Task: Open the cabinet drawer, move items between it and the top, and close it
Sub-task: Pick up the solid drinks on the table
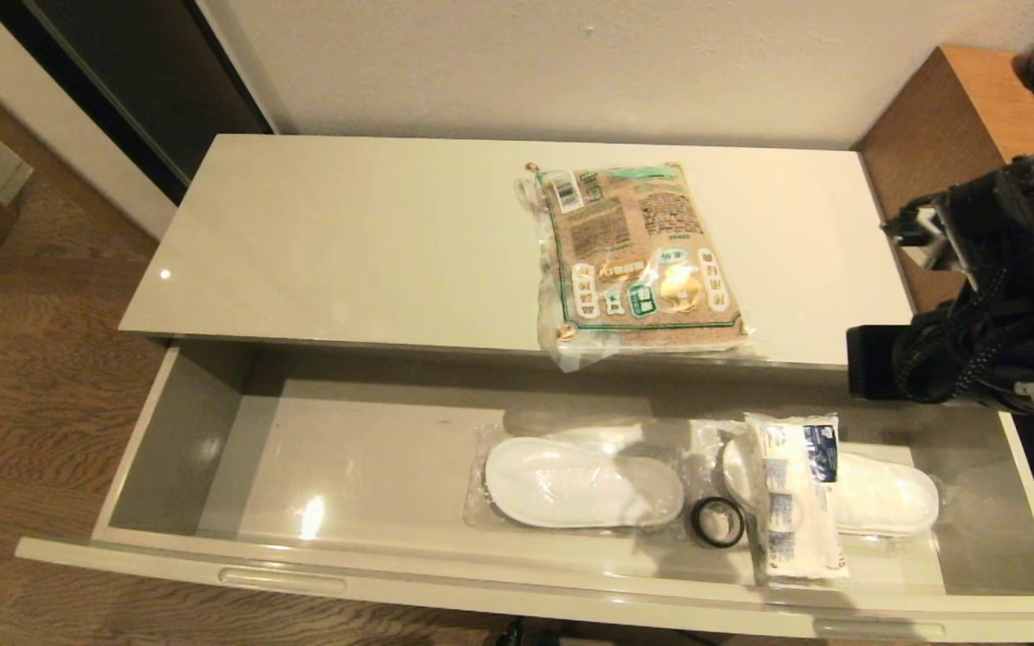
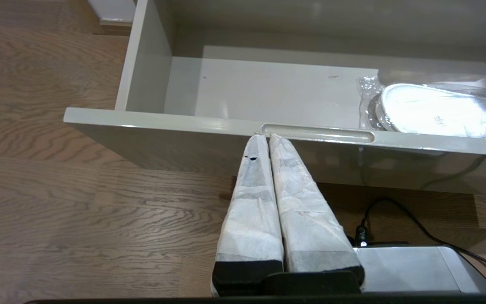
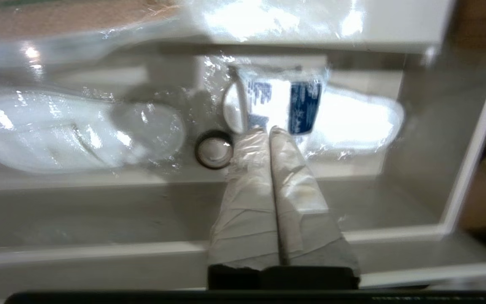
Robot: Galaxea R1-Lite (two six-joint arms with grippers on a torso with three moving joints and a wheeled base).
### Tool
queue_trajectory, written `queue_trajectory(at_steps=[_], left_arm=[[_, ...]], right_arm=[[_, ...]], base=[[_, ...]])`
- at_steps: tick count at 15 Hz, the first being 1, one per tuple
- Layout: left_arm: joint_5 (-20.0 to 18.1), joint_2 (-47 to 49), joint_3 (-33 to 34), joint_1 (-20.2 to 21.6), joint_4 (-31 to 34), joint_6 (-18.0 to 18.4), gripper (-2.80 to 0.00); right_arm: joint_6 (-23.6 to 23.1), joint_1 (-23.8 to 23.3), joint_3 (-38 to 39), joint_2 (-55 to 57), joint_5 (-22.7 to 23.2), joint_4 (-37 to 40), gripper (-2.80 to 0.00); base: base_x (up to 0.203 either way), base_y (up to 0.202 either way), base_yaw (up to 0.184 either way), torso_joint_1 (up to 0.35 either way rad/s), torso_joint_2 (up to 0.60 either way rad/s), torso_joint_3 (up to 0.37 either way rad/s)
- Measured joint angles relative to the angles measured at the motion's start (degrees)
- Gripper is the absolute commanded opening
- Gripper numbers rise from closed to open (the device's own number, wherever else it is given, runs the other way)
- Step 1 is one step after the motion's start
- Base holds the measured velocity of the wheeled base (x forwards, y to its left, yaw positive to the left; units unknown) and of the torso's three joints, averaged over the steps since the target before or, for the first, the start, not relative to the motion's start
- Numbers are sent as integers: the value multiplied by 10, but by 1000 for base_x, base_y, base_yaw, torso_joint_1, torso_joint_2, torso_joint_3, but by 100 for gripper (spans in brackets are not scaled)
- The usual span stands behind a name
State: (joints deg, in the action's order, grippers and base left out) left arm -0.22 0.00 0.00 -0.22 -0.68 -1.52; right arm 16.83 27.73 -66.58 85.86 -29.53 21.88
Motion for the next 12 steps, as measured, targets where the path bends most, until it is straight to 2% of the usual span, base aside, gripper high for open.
queue_trajectory(at_steps=[2,4,6,8,11,12], left_arm=[[0,0,0,1,0,-1,-280],[0,0,0,0,0,0,-280],[0,0,0,0,0,0,-280],[0,0,0,0,0,-1,-280],[0,0,0,0,0,-1,-280],[0,0,0,0,0,-1,-280]], right_arm=[[-89,41,-27,23,-33,-4,-280],[-199,68,-48,44,-51,-7,-280],[-282,88,-66,61,-76,-5,-280],[-332,106,-69,72,-114,0,-280],[-339,120,-79,92,-126,-6,-280],[-336,121,-86,101,-127,-9,0]], base=[[0,0,0,0,0,0],[0,0,0,0,0,0],[0,0,0,0,0,0],[0,0,0,0,0,0],[0,0,0,0,0,0],[0,0,0,0,0,0]])
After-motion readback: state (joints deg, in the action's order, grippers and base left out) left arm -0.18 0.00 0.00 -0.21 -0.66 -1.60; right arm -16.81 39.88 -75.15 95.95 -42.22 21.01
